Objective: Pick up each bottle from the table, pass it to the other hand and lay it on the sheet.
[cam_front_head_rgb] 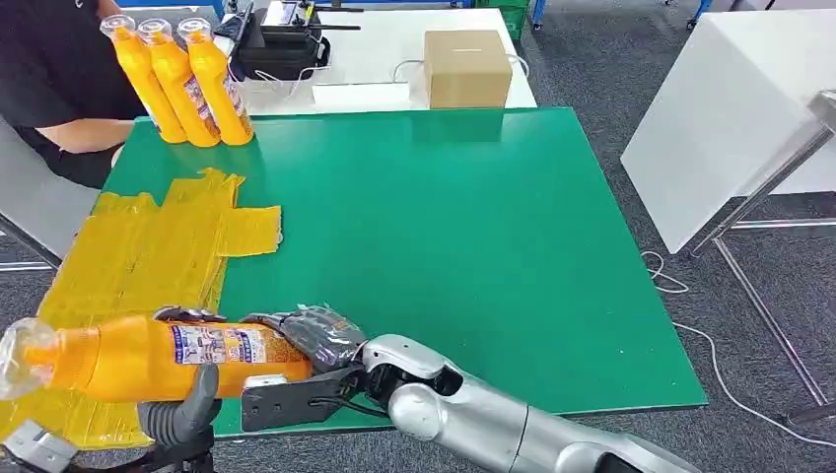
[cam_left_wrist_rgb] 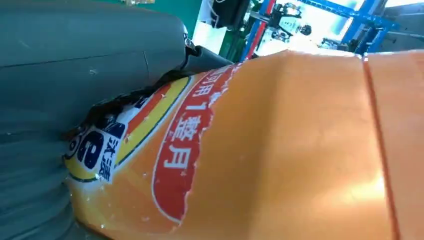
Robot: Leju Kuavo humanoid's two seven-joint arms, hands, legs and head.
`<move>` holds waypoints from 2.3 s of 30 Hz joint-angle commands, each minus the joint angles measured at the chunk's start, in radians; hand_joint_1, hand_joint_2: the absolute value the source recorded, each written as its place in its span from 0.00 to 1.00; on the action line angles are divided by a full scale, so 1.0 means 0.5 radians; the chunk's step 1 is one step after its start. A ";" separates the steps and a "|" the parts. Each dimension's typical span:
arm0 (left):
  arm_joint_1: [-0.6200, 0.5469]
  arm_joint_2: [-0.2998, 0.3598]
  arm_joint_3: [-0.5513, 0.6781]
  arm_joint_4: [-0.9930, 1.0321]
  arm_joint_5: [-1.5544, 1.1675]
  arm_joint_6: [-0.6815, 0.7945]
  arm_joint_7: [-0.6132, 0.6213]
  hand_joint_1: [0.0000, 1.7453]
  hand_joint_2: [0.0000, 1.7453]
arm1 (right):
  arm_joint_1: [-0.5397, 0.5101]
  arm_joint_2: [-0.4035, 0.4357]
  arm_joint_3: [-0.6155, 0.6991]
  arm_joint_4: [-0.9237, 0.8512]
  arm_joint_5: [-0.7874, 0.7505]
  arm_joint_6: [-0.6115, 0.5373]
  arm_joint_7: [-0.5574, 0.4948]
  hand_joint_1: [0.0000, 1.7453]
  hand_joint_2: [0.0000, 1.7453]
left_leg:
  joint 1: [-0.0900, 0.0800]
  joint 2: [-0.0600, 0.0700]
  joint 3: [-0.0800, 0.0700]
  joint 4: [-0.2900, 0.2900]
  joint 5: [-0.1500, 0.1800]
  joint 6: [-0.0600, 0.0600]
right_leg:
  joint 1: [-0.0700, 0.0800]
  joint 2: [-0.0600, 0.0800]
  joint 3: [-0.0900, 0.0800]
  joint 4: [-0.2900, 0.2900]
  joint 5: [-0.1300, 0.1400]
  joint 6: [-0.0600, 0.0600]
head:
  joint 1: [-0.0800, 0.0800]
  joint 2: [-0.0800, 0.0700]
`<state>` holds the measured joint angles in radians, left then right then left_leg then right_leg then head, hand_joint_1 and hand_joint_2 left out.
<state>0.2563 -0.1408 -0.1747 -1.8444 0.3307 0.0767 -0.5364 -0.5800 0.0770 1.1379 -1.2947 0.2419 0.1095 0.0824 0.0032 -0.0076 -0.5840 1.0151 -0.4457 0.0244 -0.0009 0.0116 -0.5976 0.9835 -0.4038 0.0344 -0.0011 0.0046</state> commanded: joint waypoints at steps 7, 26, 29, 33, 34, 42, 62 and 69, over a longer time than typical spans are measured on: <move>-0.108 0.033 0.053 0.078 -0.019 0.037 0.017 1.00 1.00 | 0.121 -0.173 0.001 -0.085 0.041 -0.063 0.010 1.00 1.00 | 0.000 -0.005 0.008 -0.004 -0.001 -0.001 | 0.000 -0.009 0.010 -0.004 -0.003 0.000 | 0.000 0.000; 0.038 0.121 0.164 -0.044 -0.551 0.381 -0.099 1.00 1.00 | 1.106 -0.308 -1.102 -0.921 -0.116 -0.680 -0.581 0.00 0.00 | 0.002 -0.012 0.007 -0.002 -0.006 -0.003 | 0.002 -0.014 0.011 -0.004 -0.007 -0.001 | 0.000 0.000; -0.006 0.178 0.213 -0.007 -0.743 0.494 -0.106 1.00 1.00 | 1.159 -0.278 -1.172 -0.908 -0.186 -0.673 -0.651 0.00 0.00 | 0.000 -0.007 0.002 -0.002 -0.003 -0.002 | 0.000 -0.007 0.005 -0.003 -0.004 0.000 | 0.000 0.000; -0.156 0.278 0.298 0.180 -1.073 0.620 -0.038 1.00 1.00 | 1.137 -0.272 -1.200 -0.861 -0.264 -0.608 -0.649 0.00 0.00 | -0.001 -0.008 0.005 -0.004 -0.004 -0.004 | 0.000 -0.009 0.007 -0.004 -0.005 0.000 | 0.000 0.000; -0.178 0.289 0.310 0.211 -1.126 0.636 -0.029 1.00 1.00 | 1.133 -0.274 -1.200 -0.858 -0.277 -0.593 -0.650 0.00 0.00 | -0.002 -0.008 0.004 -0.004 -0.003 -0.004 | -0.001 -0.009 0.005 -0.003 -0.005 0.000 | -0.001 0.000; -0.318 0.494 0.339 0.491 -2.225 1.067 0.218 1.00 1.00 | 1.086 -0.274 -1.191 -0.815 -0.358 -0.505 -0.672 0.00 0.00 | -0.001 -0.002 0.005 -0.004 -0.001 -0.003 | -0.001 -0.003 0.004 -0.002 -0.001 -0.001 | -0.001 0.000; -1.149 0.879 0.093 2.465 -3.230 1.143 0.756 1.00 1.00 | 0.798 -0.252 -0.995 -0.577 -0.561 -0.220 -0.632 0.00 0.00 | 0.002 -0.001 0.008 -0.006 0.003 -0.005 | 0.002 -0.002 0.009 -0.003 0.001 -0.003 | 0.000 0.000; -1.218 0.861 0.119 2.602 -3.262 1.164 0.794 0.00 0.00 | 0.793 -0.264 -0.969 -0.561 -0.585 -0.203 -0.633 0.00 0.00 | 0.001 0.001 0.013 -0.005 0.004 -0.007 | 0.000 0.000 0.012 0.002 0.001 -0.004 | 0.000 0.000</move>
<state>-0.2654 0.2773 -0.0900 -0.8094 -1.2894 0.6611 -0.1583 -0.1368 -0.0443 0.6123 -1.6590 -0.0446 0.0023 -0.2377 0.0040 -0.0095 -0.5807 1.0146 -0.4441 0.0219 -0.0008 0.0101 -0.5938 0.9855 -0.4039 0.0330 -0.0012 0.0046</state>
